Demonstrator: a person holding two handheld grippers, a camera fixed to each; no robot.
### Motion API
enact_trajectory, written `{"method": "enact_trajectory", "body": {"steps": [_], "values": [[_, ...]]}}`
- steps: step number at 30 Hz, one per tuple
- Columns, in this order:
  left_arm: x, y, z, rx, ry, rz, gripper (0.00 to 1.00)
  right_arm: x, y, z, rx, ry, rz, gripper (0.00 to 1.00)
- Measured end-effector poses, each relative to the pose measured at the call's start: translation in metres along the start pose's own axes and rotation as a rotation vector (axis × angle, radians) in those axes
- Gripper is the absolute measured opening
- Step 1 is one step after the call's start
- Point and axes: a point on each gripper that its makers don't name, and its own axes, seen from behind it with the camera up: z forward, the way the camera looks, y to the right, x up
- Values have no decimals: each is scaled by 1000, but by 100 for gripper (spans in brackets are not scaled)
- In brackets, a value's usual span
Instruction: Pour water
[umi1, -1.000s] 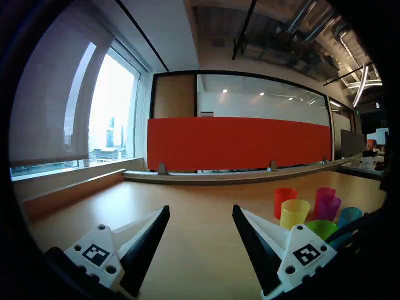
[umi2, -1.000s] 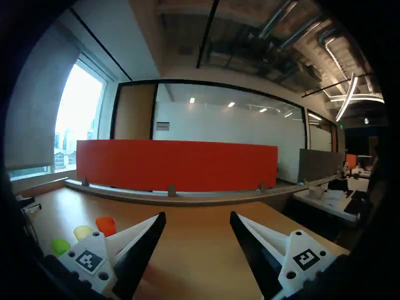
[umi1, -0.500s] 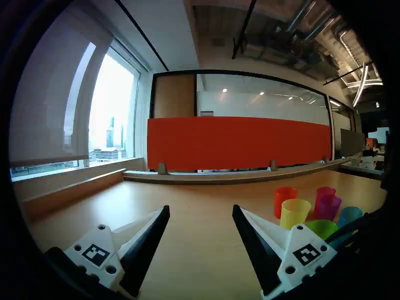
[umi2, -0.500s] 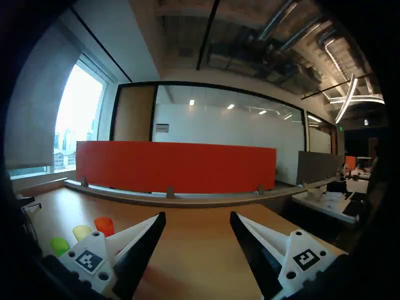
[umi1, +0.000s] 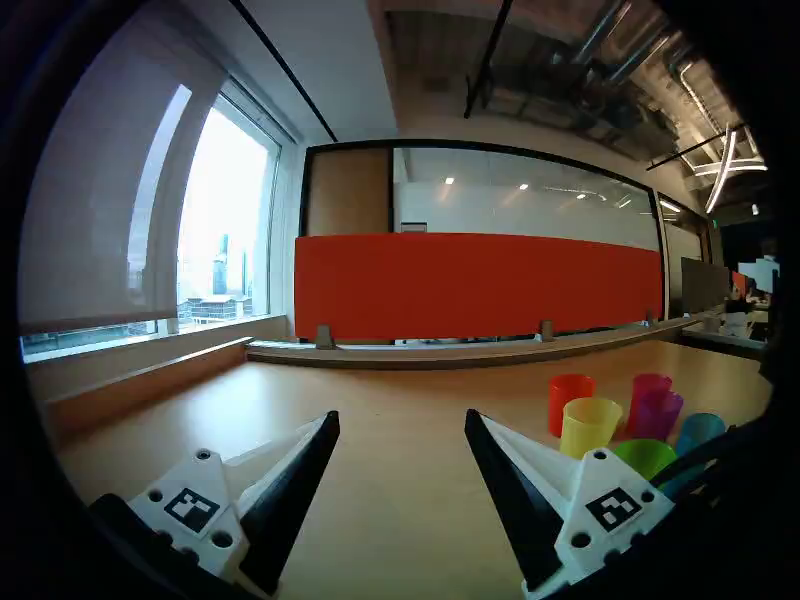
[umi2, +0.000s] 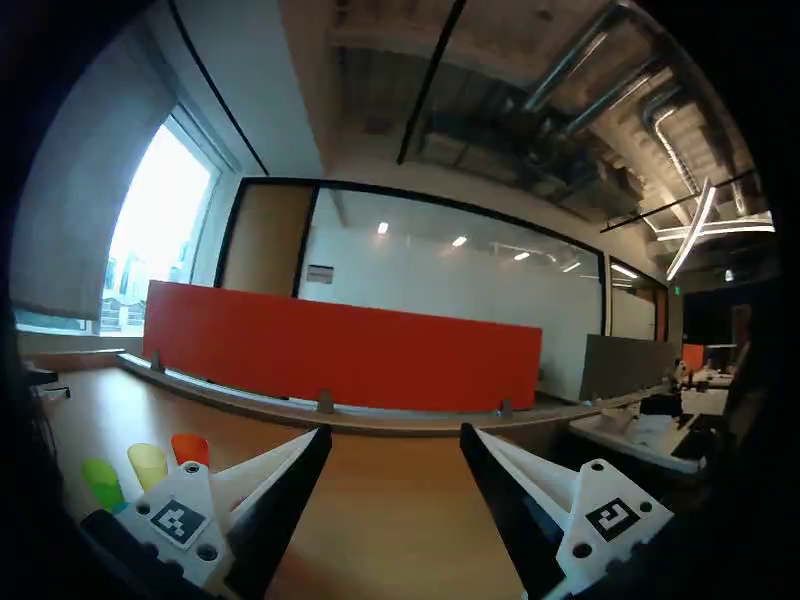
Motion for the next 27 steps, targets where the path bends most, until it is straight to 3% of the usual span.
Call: {"method": "enact_trajectory", "body": {"steps": [8, 18, 27], "values": [[0, 0, 0, 0, 0, 1, 93, -16, -3, 8, 24, 7, 16, 99], [0, 0, 0, 0, 0, 0, 93, -37, -23, 14, 97, 30, 45, 100], [0, 0, 0, 0, 0, 0, 93, -70, -23, 22, 101, 4, 52, 100]]}}
